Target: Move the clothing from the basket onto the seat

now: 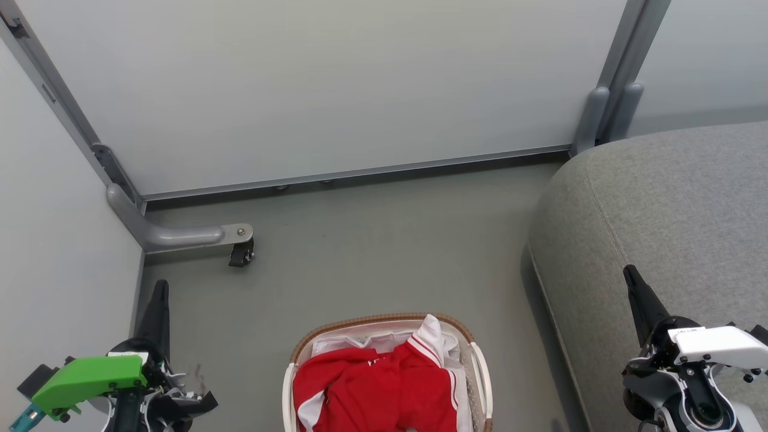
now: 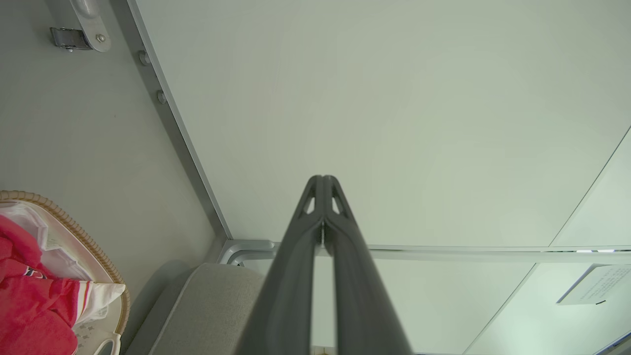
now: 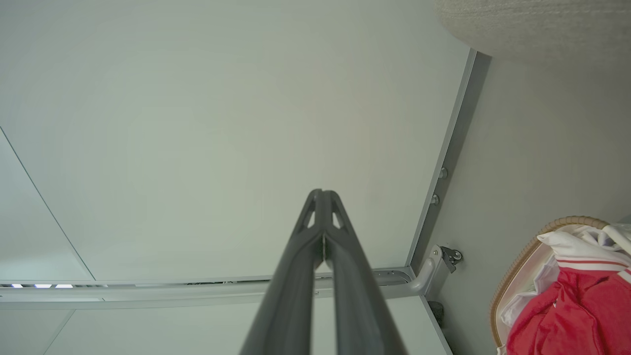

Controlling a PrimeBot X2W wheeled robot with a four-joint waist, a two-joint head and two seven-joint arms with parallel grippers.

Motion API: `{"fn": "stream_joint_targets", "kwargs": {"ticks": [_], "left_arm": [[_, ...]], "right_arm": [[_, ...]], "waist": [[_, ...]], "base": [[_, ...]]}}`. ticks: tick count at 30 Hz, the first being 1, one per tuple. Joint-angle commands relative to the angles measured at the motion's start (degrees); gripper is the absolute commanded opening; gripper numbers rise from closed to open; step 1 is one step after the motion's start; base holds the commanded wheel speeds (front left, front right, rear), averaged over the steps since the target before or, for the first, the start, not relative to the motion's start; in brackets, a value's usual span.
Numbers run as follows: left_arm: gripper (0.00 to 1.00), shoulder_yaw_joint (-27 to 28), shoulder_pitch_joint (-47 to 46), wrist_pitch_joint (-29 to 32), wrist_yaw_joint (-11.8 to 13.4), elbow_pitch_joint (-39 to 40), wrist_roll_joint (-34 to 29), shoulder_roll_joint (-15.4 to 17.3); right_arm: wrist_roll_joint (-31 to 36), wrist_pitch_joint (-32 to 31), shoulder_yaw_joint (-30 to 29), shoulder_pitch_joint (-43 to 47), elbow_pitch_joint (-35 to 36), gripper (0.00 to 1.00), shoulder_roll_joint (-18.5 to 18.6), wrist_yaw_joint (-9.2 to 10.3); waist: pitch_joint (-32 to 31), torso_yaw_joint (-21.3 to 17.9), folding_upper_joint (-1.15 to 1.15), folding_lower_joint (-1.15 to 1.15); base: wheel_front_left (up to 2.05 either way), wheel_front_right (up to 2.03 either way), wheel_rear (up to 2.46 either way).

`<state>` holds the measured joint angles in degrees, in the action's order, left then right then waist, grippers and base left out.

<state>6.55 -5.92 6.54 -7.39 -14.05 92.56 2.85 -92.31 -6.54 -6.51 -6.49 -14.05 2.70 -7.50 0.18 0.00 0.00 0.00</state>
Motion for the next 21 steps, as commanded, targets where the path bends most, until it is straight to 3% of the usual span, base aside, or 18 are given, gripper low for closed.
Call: {"fn": "stream_joint_targets", "kwargs": {"ticks": [1,15,16,21], "left_arm": [[0.00,0.03,-0.60,0.14,-0.22,0.07,-0.28,0.07],[0.00,0.03,-0.60,0.14,-0.22,0.07,-0.28,0.07],[1.00,-0.02,0.06,-0.02,0.01,-0.16,0.01,-0.02],[1.00,-0.90,1.33,-0.60,0.01,-1.70,-0.16,-0.38]], "right_arm": [[-0.21,-0.15,-0.11,0.65,0.13,0.00,0.36,0.02],[-0.21,-0.14,-0.11,0.65,0.13,0.00,0.36,0.02],[0.02,0.01,0.02,0.02,-0.20,1.00,-0.04,0.00],[0.24,0.55,0.48,0.89,-1.72,1.00,-0.58,0.02]], "waist": [[0.00,0.00,0.00,0.00],[0.00,0.00,0.00,0.00],[0.00,0.00,0.00,0.00],[0.01,0.00,0.00,0.00]], "base": [[0.00,0.00,0.00],[0.00,0.00,0.00],[0.00,0.00,0.00],[0.00,0.00,0.00]]}}
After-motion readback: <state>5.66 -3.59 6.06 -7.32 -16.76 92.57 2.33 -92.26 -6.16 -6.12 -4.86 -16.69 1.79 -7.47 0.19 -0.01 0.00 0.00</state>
